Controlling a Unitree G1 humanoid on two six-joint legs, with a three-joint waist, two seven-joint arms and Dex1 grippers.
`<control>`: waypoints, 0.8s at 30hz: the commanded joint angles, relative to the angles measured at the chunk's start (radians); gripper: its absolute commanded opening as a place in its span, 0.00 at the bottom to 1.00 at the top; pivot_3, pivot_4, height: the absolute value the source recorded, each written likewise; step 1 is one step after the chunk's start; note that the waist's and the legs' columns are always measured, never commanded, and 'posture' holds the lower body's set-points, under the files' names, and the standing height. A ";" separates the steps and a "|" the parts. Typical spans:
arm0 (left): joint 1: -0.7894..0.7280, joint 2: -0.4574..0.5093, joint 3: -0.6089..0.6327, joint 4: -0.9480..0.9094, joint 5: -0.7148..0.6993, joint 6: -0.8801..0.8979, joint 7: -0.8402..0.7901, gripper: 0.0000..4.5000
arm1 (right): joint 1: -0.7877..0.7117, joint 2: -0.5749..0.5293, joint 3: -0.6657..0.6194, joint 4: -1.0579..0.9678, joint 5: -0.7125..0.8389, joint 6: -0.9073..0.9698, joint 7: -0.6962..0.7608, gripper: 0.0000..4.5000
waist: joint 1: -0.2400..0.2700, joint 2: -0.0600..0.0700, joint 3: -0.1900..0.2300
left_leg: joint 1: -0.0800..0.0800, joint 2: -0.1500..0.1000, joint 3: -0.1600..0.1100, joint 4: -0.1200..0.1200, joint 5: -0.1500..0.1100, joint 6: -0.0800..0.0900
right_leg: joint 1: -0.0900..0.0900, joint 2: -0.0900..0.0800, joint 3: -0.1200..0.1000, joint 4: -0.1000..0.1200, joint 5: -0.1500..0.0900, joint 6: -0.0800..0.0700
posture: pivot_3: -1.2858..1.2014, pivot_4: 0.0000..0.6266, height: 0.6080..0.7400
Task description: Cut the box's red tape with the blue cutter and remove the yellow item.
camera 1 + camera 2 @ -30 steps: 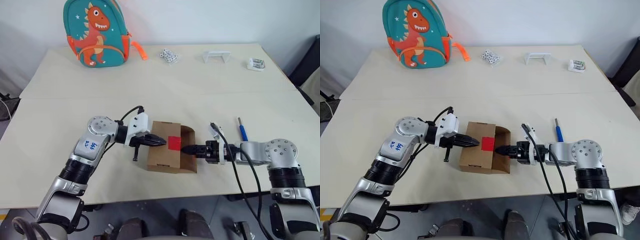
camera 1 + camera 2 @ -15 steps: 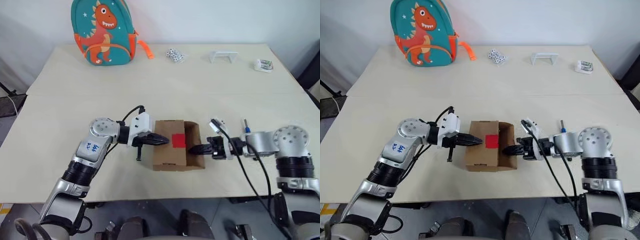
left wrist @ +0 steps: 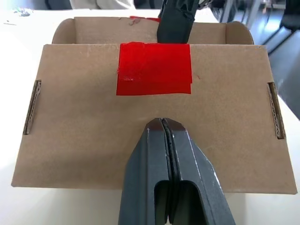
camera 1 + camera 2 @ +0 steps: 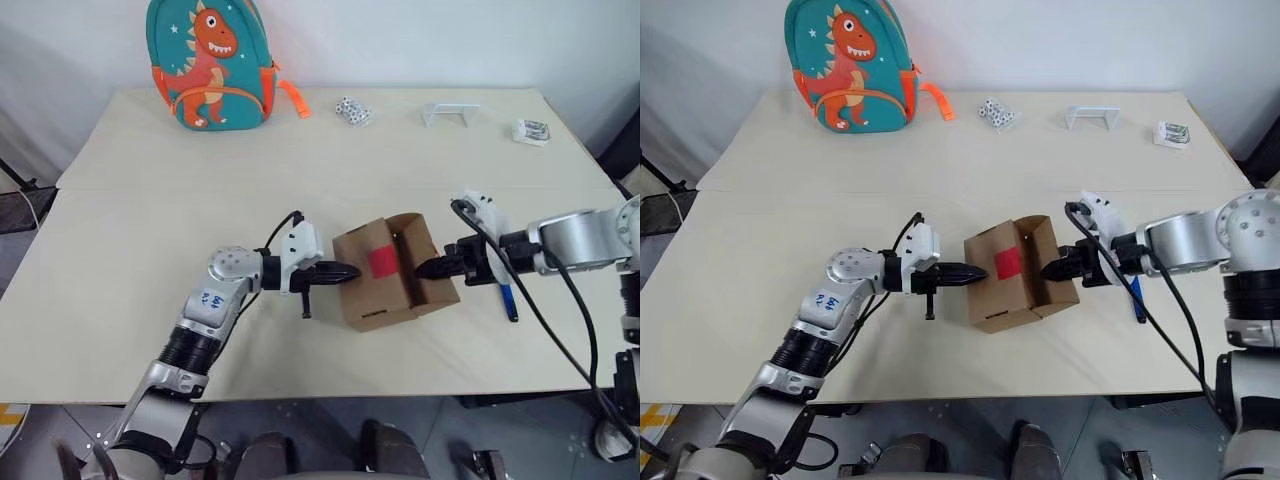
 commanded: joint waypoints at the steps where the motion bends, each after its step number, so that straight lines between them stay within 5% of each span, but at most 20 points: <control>1: 0.018 -0.041 -0.066 0.079 0.059 -0.006 0.029 0.00 | -0.076 -0.048 0.012 -0.044 0.075 -0.003 -0.052 0.00 | 0.007 0.000 0.000 | 0.000 0.000 0.000 0.000 0.000 0.000 | 0.000 0.000 0.000 0.000 0.000 0.000 | 0.52 0.24 1.00; 14: -0.011 -0.184 -0.075 0.219 0.076 -0.094 0.093 0.00 | -0.101 -0.130 0.100 -0.225 0.067 -0.040 -0.232 0.00 | 0.014 0.000 0.000 | -0.004 -0.001 -0.002 0.002 -0.001 0.003 | 0.000 -0.002 -0.002 -0.002 0.000 0.000 | 0.52 0.24 1.00; 24: -0.050 -0.225 -0.063 0.328 0.090 -0.159 0.108 0.00 | -0.108 -0.202 0.190 -0.356 0.270 -0.200 -0.416 0.00 | 0.015 -0.001 0.000 | -0.004 -0.001 -0.003 0.003 -0.002 0.003 | 0.000 -0.003 -0.004 -0.002 0.000 0.000 | 0.52 0.24 1.00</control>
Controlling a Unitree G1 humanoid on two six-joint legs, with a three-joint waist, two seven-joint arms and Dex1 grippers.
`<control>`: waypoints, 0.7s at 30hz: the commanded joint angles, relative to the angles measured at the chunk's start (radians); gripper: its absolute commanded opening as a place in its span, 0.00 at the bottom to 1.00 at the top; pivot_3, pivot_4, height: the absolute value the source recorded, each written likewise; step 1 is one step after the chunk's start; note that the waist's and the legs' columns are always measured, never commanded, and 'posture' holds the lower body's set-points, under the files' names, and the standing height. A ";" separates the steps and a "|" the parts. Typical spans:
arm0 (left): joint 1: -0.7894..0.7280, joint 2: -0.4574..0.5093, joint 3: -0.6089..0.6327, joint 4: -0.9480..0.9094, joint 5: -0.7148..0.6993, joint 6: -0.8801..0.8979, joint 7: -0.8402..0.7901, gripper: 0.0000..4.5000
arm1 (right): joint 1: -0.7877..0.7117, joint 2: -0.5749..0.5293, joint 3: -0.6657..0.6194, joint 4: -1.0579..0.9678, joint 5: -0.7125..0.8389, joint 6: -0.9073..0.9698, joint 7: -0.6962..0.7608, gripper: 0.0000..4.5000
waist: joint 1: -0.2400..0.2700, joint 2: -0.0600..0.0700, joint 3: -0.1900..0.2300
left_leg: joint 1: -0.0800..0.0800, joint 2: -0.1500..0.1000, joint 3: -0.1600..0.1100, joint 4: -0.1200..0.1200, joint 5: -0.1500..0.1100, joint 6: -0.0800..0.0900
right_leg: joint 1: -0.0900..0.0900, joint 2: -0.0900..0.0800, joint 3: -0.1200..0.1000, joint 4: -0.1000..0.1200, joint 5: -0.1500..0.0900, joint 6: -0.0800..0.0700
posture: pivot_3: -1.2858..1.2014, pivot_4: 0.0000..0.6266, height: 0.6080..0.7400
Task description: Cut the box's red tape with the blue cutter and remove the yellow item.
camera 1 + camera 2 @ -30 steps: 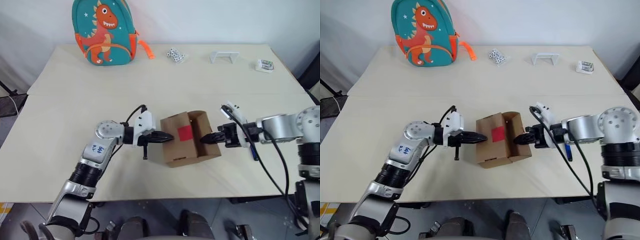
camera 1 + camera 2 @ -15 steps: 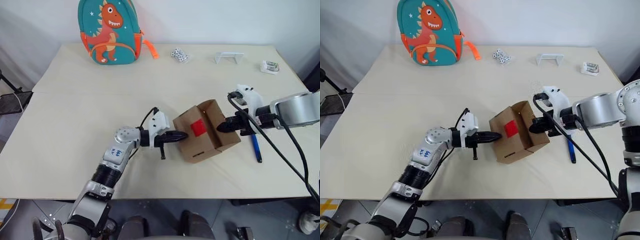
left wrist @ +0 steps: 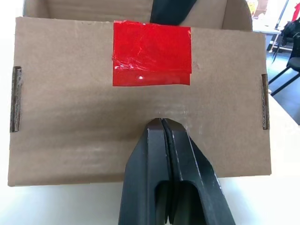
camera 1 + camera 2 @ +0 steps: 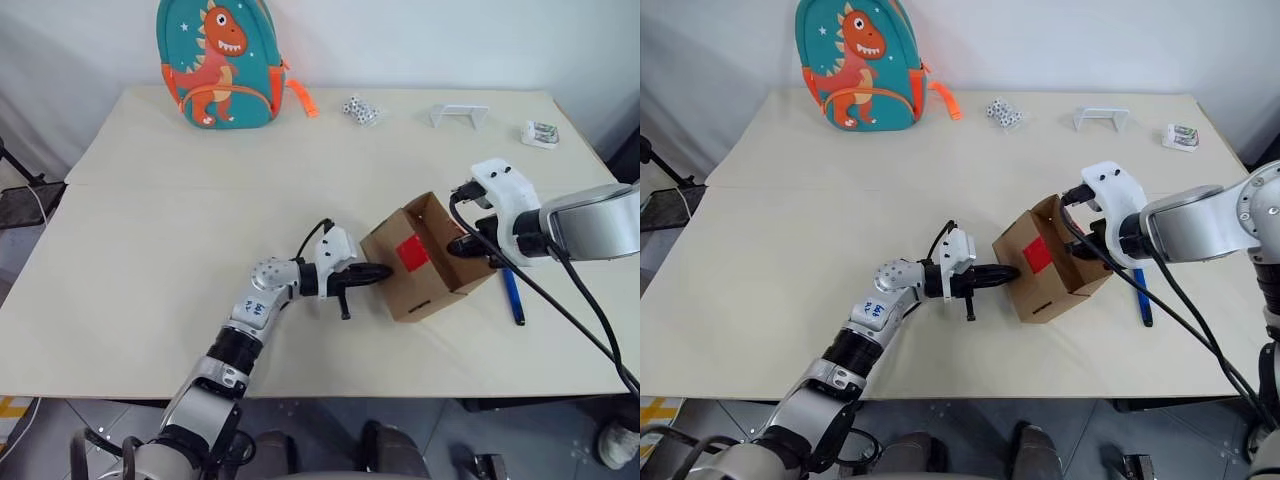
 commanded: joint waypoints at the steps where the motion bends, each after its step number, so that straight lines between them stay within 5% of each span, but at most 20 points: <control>1: -0.002 -0.025 -0.040 0.072 0.057 0.000 0.022 0.00 | -0.026 -0.030 0.015 -0.086 0.109 -0.081 -0.042 0.00 | 0.000 0.000 0.000 | 0.000 0.000 0.000 0.000 0.000 0.000 | 0.000 0.000 0.000 0.000 0.000 0.000 | 0.52 0.24 1.00; 21: -0.003 0.027 0.014 0.043 0.078 0.001 0.055 0.00 | 0.164 -0.071 -0.055 -0.066 0.121 -0.222 0.019 0.00 | -0.005 -0.001 0.000 | -0.002 0.001 0.001 0.000 -0.001 0.002 | -0.002 0.000 -0.002 0.000 0.000 0.000 | 0.52 0.24 1.00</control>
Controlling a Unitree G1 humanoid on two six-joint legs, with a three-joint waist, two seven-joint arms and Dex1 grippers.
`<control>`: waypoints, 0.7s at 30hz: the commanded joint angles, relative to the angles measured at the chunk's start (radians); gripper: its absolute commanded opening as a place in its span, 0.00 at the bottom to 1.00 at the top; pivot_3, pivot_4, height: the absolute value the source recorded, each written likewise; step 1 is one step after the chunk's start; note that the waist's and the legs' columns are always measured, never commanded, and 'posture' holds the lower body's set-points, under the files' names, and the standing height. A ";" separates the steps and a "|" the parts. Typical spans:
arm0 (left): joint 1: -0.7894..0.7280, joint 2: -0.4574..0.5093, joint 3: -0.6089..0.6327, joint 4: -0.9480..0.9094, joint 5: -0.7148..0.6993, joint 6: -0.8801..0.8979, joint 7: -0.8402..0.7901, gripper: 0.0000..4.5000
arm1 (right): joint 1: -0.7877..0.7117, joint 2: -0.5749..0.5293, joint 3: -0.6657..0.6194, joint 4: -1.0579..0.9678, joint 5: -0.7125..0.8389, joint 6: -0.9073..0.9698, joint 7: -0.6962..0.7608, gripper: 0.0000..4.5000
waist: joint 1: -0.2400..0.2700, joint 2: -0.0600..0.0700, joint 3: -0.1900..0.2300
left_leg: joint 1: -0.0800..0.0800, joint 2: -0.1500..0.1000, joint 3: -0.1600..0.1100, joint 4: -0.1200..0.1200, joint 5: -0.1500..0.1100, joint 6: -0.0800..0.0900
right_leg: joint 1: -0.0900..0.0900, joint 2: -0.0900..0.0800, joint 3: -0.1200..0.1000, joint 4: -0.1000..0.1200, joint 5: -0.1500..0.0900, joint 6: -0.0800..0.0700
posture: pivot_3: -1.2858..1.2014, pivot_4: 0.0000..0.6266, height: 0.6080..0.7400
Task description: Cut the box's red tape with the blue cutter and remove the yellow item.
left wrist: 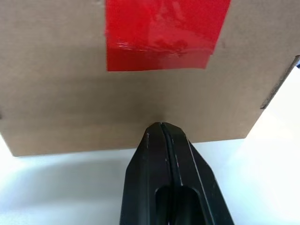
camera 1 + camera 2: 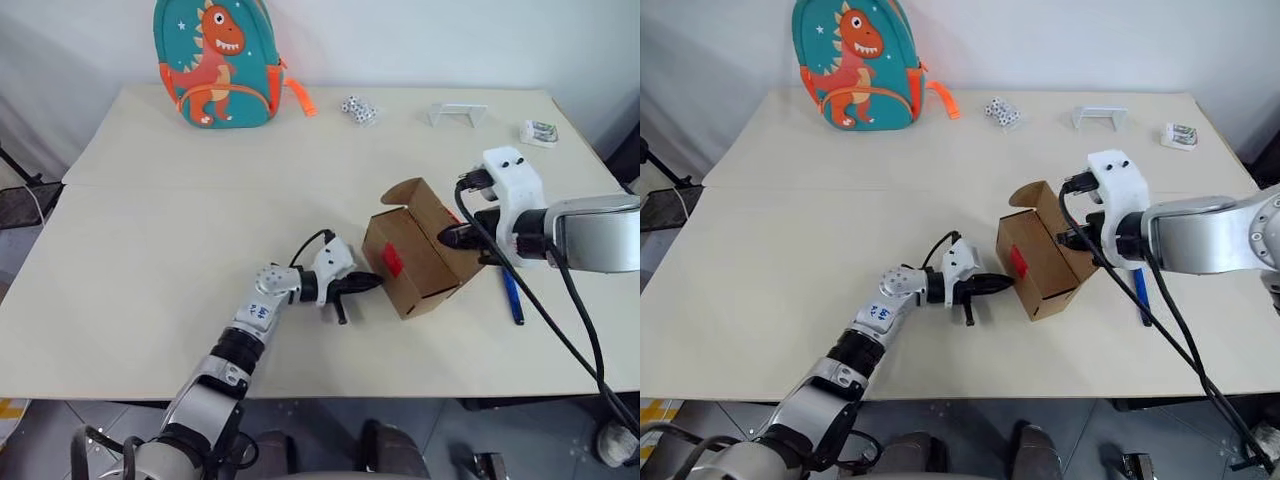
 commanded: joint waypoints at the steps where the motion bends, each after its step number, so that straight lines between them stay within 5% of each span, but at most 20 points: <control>1: 0.003 0.013 0.011 -0.041 0.002 0.007 0.007 0.00 | 0.041 -0.006 -0.007 0.035 0.016 0.009 0.015 0.00 | 0.000 0.000 0.000 | 0.000 0.000 0.000 0.000 0.000 0.000 | 0.000 0.000 0.000 0.000 0.000 0.000 | 0.52 0.24 1.00; 11: 0.036 0.069 0.027 -0.155 -0.008 0.047 0.016 0.00 | -0.003 0.036 0.014 0.090 0.006 0.031 0.027 0.00 | -0.002 0.000 0.000 | 0.000 0.001 0.000 0.000 0.000 0.000 | 0.000 0.000 0.000 0.000 0.000 0.000 | 0.52 0.24 1.00; 15: 0.045 0.149 0.103 -0.352 -0.181 0.190 -0.118 0.00 | -0.027 0.058 0.022 0.098 -0.021 0.047 0.026 0.00 | -0.010 0.000 0.000 | 0.000 0.002 0.000 0.000 0.000 0.000 | -0.002 0.000 0.000 0.001 0.000 -0.001 | 0.52 0.24 1.00; 18: -0.093 0.212 0.161 -0.443 -0.324 0.369 -0.195 0.00 | -0.030 0.070 0.017 0.111 -0.046 0.054 0.029 0.00 | -0.011 0.000 0.000 | 0.000 0.002 -0.001 0.000 0.000 -0.001 | -0.002 0.000 0.000 0.002 0.000 -0.001 | 0.52 0.24 1.00; 21: -0.169 0.158 0.108 -0.415 -0.309 0.411 -0.176 0.00 | -0.027 0.087 0.008 0.119 -0.074 0.063 0.038 0.00 | -0.004 -0.001 0.000 | 0.000 0.001 0.001 0.002 0.000 -0.001 | 0.000 0.000 0.000 0.001 0.001 -0.001 | 0.52 0.24 1.00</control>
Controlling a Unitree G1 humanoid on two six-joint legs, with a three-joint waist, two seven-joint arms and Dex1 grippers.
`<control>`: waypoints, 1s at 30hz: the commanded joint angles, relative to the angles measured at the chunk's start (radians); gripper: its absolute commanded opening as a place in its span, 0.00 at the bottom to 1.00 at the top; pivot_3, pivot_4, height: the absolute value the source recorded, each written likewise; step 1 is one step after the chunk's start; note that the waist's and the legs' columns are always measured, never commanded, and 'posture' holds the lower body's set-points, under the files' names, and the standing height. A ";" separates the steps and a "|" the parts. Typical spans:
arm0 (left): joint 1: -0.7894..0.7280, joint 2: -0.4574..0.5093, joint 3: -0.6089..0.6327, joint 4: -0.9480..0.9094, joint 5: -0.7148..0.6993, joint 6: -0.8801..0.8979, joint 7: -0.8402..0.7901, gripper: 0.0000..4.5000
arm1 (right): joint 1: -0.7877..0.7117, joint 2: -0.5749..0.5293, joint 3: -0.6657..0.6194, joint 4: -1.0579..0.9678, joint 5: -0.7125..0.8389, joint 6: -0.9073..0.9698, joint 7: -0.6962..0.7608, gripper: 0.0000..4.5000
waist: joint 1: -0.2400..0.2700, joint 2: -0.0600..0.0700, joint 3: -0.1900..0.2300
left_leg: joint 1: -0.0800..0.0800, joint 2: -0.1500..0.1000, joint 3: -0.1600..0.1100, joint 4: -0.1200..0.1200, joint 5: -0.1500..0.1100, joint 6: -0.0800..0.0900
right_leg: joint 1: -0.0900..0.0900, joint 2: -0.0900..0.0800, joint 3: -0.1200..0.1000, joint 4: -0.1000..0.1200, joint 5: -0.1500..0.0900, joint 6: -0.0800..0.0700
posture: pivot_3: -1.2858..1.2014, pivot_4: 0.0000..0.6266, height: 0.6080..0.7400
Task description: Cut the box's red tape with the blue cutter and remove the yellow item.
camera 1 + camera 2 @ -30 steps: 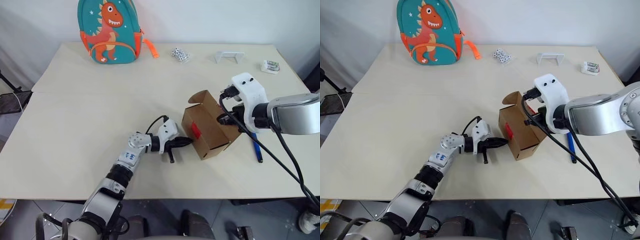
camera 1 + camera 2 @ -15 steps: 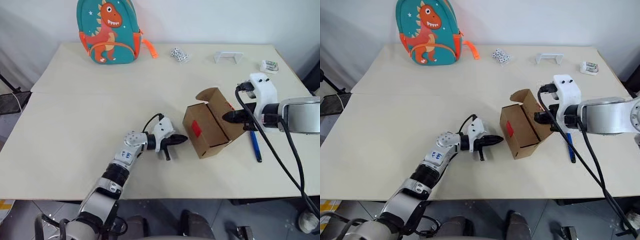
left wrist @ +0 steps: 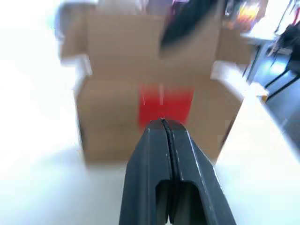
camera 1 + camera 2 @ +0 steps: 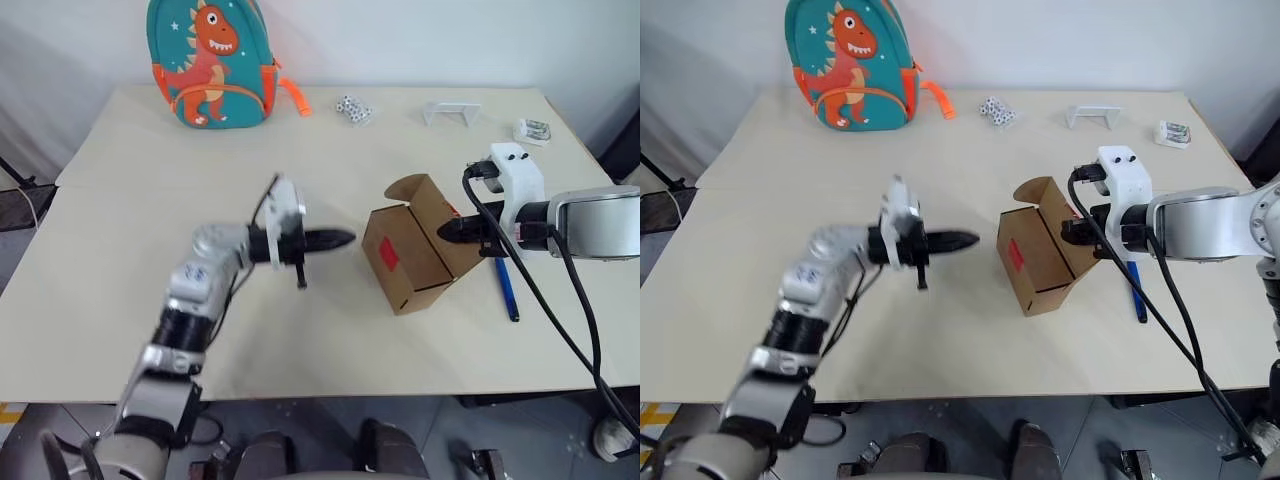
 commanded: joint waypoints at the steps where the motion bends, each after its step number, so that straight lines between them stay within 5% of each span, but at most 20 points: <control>1: -0.038 -0.066 -0.061 -0.021 -0.010 0.035 0.004 0.00 | 0.011 0.031 0.020 0.011 -0.033 0.017 0.007 0.00 | 0.004 -0.001 -0.001 | 0.002 0.000 0.000 0.000 0.000 0.000 | 0.003 0.000 0.000 -0.001 0.000 0.000 | 0.52 0.24 1.00; 8: -0.041 -0.136 -0.191 0.062 0.146 -0.048 0.073 0.00 | 0.001 0.065 0.001 0.022 -0.063 0.024 0.004 0.00 | -0.013 -0.002 -0.001 | 0.006 0.001 0.003 -0.004 0.000 0.000 | 0.003 0.002 0.000 -0.001 0.000 0.000 | 0.52 0.24 1.00; 30: 0.001 -0.139 -0.207 0.133 0.249 -0.024 0.179 0.00 | 0.052 0.056 -0.066 0.048 -0.076 0.035 0.029 0.00 | -0.017 -0.004 -0.002 | 0.007 0.001 0.004 -0.004 0.000 -0.001 | 0.003 0.001 0.001 -0.001 0.000 0.000 | 0.52 0.24 1.00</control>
